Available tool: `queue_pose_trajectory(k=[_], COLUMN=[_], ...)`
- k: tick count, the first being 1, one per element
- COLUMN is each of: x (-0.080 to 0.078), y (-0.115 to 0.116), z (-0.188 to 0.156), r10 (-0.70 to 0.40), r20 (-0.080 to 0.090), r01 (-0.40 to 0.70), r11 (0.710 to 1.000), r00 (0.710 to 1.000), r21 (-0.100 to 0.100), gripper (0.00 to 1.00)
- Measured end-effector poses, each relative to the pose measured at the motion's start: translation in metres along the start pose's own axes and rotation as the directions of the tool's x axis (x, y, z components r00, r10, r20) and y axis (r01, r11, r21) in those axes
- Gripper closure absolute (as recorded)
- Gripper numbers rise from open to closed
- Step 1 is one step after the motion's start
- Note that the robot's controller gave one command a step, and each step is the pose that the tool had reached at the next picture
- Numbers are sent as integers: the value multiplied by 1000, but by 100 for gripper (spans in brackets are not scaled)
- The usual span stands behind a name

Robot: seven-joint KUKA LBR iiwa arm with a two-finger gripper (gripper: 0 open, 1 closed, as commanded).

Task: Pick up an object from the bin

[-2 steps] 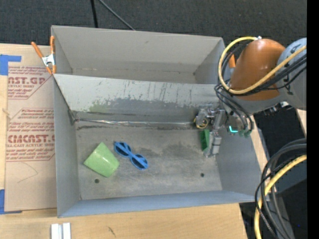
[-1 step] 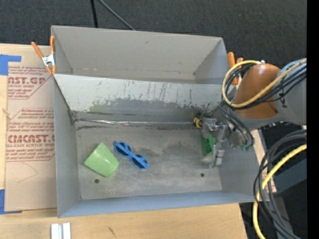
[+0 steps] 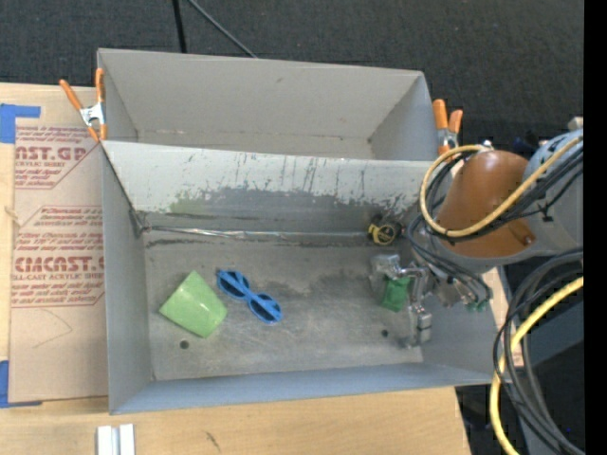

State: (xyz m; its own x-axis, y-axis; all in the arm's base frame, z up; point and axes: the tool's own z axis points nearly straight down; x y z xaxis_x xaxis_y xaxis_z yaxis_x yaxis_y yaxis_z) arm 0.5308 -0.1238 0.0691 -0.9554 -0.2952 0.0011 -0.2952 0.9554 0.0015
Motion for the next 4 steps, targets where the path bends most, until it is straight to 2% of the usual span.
queue_pose_trajectory(k=[1,2,3,4], x=[-3,-3,-52,-51], y=[-14,-12,-47,-46], z=[-14,-14,-143,-141], r10=[-184,-184,-611,-611], r20=[3,2,5,4], r01=[184,184,611,611], r11=[983,983,792,792], r00=[983,983,792,792], r21=[3,0,7,3], gripper=[0,100,100,0])
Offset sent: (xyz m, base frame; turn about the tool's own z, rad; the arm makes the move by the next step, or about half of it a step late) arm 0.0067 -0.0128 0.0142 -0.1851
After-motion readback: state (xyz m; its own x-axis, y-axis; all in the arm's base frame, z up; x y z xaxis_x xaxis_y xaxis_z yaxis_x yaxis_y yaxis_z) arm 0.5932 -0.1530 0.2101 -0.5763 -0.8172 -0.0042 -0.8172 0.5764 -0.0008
